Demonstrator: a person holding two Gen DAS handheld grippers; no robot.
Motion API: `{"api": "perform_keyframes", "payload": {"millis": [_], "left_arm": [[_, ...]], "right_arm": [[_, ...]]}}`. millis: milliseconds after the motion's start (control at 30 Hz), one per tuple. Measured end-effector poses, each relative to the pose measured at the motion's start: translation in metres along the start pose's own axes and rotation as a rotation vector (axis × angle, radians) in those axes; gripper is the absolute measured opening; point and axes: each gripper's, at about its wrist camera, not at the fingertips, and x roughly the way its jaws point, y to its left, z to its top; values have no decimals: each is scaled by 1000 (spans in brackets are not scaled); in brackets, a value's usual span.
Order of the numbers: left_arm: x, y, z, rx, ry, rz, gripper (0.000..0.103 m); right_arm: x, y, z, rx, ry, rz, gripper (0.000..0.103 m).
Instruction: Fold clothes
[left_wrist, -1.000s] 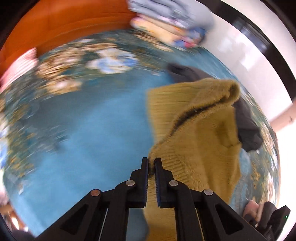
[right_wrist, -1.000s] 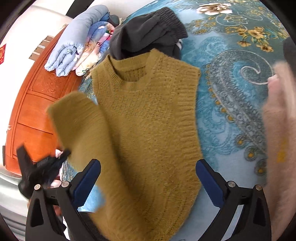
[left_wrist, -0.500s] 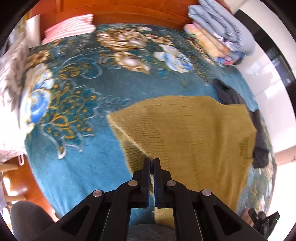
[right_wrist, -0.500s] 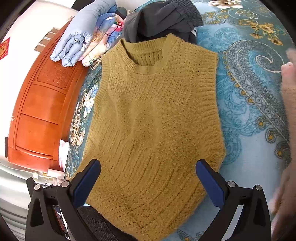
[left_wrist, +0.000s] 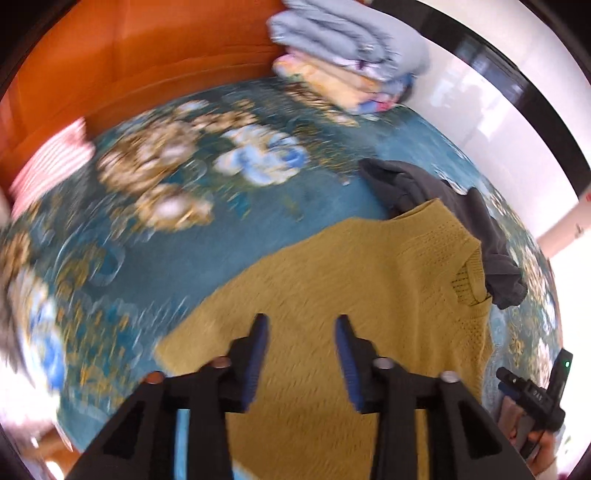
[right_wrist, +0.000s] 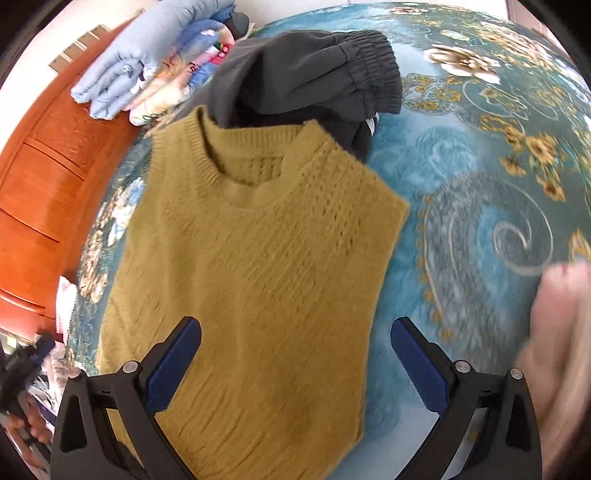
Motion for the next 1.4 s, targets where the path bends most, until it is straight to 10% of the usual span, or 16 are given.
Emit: {"api": "perform_keyframes", "payload": {"millis": [500, 1067, 1167, 1233, 1300, 1400], "left_arm": [[163, -87, 90, 390, 44, -166, 64], [251, -123, 107, 253, 159, -373, 73], [246, -126, 100, 243, 139, -382, 61], [239, -128, 95, 252, 126, -383, 24], [229, -130, 90, 273, 113, -361, 8], [207, -128, 83, 262, 83, -372, 7]], "right_arm": [[38, -28, 77, -100, -23, -189, 102], [55, -54, 64, 18, -3, -84, 85], [51, -57, 61, 44, -8, -77, 81], [48, -59, 58, 71, -11, -70, 76], [45, -62, 54, 108, -9, -50, 64], [41, -65, 49, 161, 0, -21, 40]]}}
